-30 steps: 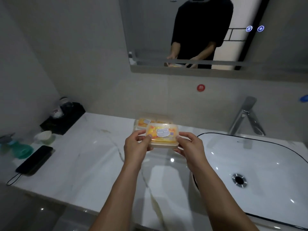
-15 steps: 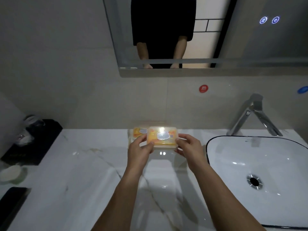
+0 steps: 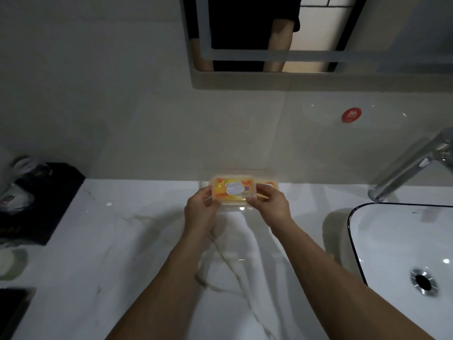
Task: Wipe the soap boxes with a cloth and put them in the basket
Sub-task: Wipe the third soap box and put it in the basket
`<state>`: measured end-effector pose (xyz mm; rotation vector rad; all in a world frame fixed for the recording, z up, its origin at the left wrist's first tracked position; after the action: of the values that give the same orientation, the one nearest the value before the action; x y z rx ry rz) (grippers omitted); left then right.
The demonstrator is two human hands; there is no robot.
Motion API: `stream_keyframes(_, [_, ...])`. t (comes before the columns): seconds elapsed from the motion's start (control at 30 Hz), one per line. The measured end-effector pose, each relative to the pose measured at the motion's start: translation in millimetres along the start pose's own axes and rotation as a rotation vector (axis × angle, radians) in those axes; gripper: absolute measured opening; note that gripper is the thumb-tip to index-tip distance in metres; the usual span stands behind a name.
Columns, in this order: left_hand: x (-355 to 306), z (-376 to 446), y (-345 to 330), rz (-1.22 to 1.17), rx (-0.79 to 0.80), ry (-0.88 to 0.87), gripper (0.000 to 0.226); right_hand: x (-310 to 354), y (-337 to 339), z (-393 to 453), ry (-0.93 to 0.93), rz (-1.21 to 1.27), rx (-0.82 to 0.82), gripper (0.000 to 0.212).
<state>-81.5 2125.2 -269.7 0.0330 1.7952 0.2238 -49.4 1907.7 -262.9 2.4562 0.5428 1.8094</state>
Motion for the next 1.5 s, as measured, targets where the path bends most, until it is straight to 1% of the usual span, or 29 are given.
stream_keyframes(0.1, [9, 23, 2, 0.030, 0.012, 0.009, 0.035, -7, -7, 25, -0.022, -0.039, -0.004, 0.043])
stream_keyframes(0.2, [17, 44, 6, 0.064, -0.026, 0.028, 0.031, -12, -13, 49, -0.055, -0.077, 0.018, 0.048])
stream_keyframes(0.27, [20, 57, 9, 0.137, -0.027, 0.048, 0.025, -13, -18, 63, -0.060, -0.099, 0.032, 0.049])
stream_keyframes(0.4, [23, 82, 12, 0.335, 0.002, 0.099, 0.031, -11, -22, 84, -0.069, -0.194, 0.024, 0.045])
stream_keyframes(0.5, [24, 93, 11, 0.405, 0.018, 0.099, 0.032, -9, -21, 93, -0.060, -0.278, 0.031, 0.038])
stream_keyframes(0.6, [29, 97, 9, 0.374, 0.041, 0.092, 0.035, -12, -24, 98, -0.066, -0.328, 0.051, 0.036])
stream_keyframes(0.7, [37, 96, 9, 0.275, 0.042, 0.081, 0.046, -14, -29, 103, -0.073, -0.377, 0.079, 0.035])
stream_keyframes(0.77, [41, 96, 9, 0.275, 0.047, 0.077, 0.050, -15, -32, 104, -0.076, -0.394, 0.087, 0.035])
stream_keyframes(1.0, [44, 97, 8, 0.311, 0.091, 0.071, 0.051, -14, -34, 105, -0.071, -0.436, 0.081, 0.034])
stream_keyframes(1.17, [49, 94, 3, 0.252, 0.099, 0.059, 0.064, -16, -31, 99, -0.063, -0.433, 0.081, 0.039])
stream_keyframes(1.27, [46, 94, 5, 0.312, 0.076, 0.046, 0.060, -15, -29, 99, -0.060, -0.490, 0.079, 0.042])
stream_keyframes(1.4, [41, 95, 5, 0.373, 0.065, 0.032, 0.049, -10, -29, 101, -0.043, -0.569, 0.073, 0.040])
stream_keyframes(1.5, [38, 95, 6, 0.387, 0.053, 0.012, 0.049, -7, -29, 102, -0.025, -0.599, 0.063, 0.039])
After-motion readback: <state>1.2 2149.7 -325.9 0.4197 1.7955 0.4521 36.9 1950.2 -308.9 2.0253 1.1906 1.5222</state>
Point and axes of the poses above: each hand's wrist, its own z-axis towards the middle knuckle, its own y-axis out of the back of the hand, x = y × z, the point moved 9 cm from there along z, towards the middle knuckle, and after that the axes turned 14 degrees about x, right-handed, at the moved point
